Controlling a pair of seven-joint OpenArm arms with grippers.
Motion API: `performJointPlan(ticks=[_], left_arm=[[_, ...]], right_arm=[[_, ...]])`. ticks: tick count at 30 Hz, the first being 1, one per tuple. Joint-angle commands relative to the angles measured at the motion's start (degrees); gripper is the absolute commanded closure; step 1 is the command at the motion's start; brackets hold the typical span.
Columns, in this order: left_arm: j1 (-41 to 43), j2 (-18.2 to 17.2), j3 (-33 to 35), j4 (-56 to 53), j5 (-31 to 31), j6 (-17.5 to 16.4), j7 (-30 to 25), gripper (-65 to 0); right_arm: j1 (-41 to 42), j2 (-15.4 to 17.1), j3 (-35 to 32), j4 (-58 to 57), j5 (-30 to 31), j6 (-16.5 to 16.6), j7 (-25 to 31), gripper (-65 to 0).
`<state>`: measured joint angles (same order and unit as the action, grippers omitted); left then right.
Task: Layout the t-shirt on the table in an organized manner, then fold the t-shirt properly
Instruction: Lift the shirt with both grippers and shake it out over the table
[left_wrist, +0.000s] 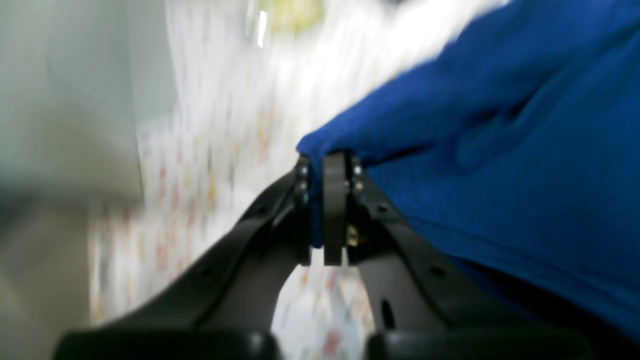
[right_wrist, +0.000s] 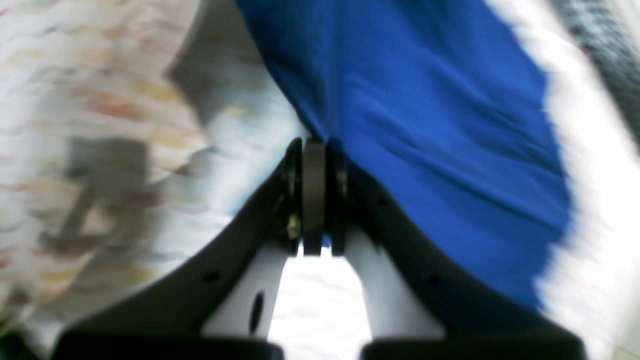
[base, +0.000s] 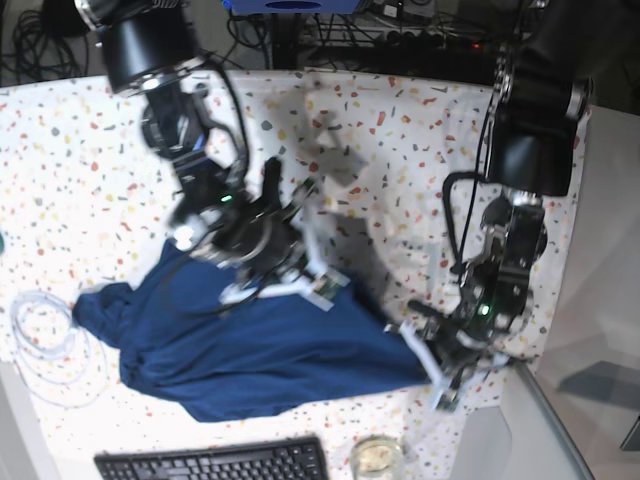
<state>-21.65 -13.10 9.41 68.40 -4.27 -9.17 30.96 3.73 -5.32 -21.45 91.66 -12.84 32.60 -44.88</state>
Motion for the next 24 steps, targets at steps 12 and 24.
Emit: performJointPlan(ticks=[12,24], left_arm=[[7.9,-5.7,-2.5,0.7,-0.1,0.1,-1.8,0.0],[5.0,-7.2,-2.7,-4.0,-0.2,0.1,-1.8,-34.1]], right_arm=[[2.0,-2.2,-13.3,-15.4,0.2,-11.0,10.8,-0.6],[-4.7,0.1,-0.9,5.3,0.1,-11.2,6.9,-49.1]])
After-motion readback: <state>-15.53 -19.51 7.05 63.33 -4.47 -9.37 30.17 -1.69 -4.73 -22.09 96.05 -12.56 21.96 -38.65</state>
